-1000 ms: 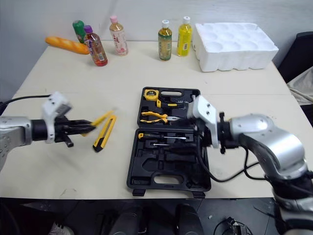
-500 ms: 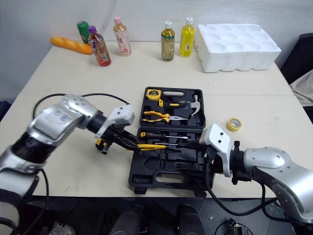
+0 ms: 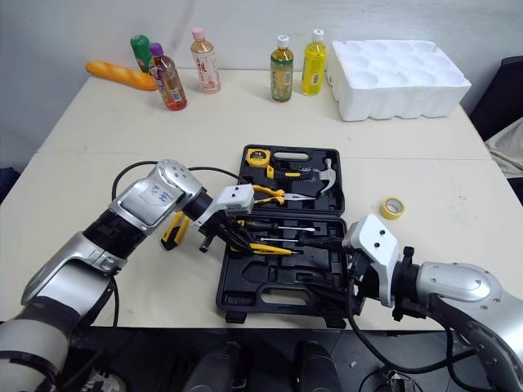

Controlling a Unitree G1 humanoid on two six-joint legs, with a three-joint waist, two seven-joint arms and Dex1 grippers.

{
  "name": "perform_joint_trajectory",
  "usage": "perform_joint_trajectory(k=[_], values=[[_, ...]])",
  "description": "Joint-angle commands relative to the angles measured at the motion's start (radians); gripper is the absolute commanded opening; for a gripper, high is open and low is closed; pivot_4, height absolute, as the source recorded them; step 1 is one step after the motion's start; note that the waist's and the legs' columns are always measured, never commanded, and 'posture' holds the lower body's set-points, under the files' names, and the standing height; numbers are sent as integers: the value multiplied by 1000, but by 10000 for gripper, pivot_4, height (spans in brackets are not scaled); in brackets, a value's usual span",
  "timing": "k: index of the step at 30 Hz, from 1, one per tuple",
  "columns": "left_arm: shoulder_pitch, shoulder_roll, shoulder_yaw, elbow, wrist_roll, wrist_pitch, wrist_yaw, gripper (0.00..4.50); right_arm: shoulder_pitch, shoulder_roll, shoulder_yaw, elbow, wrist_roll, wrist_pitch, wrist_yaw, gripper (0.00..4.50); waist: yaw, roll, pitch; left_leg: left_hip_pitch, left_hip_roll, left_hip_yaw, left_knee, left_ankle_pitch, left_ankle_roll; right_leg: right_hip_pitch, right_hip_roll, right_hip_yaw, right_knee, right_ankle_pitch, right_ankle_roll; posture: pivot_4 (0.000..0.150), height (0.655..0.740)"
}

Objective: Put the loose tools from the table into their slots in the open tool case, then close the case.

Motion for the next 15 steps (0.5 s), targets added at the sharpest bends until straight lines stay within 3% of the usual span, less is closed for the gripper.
perform_joint_trajectory(k=[1, 6, 7, 9, 14, 15], values=[[-19, -12, 9, 8, 33, 4, 4, 1323, 5, -13, -28, -22, 21, -14, -4, 45000, 0, 0, 0, 0, 0, 0, 0, 0, 0, 0, 0, 0, 0, 0, 0, 1500, 7384], [-13, -25, 19, 7, 49, 20, 10, 1323, 0, -17, -21, -15, 15, -22, -5, 45000, 0, 0, 0, 0, 0, 0, 1, 0, 0, 1, 0, 0, 0, 0, 0, 1500, 7384], [-12, -26, 21, 5, 50, 22, 11, 11466, -1, -17, -19, -13, 14, -23, -5, 45000, 0, 0, 0, 0, 0, 0, 1, 0, 0, 1, 0, 0, 0, 0, 0, 1500, 7384], [-19, -17, 30, -4, 49, 32, 5, 16576, -7, -17, -14, -10, 12, -24, -5, 45000, 0, 0, 0, 0, 0, 0, 1, 0, 0, 1, 0, 0, 0, 0, 0, 1500, 7384], [-54, 27, 89, -40, 25, 40, -24, 36949, -10, -16, -14, -12, 18, -23, -2, 45000, 0, 0, 0, 0, 0, -2, 5, 0, 1, 2, 0, 0, 1, 0, 1, 1500, 7384], [-54, 34, 105, -47, 12, 31, -32, 36949, -10, -16, -14, -13, 21, -22, -1, 45000, -1, 0, 0, 0, 0, -2, 5, 0, 1, 2, -1, 0, 1, 0, 1, 1500, 7384]])
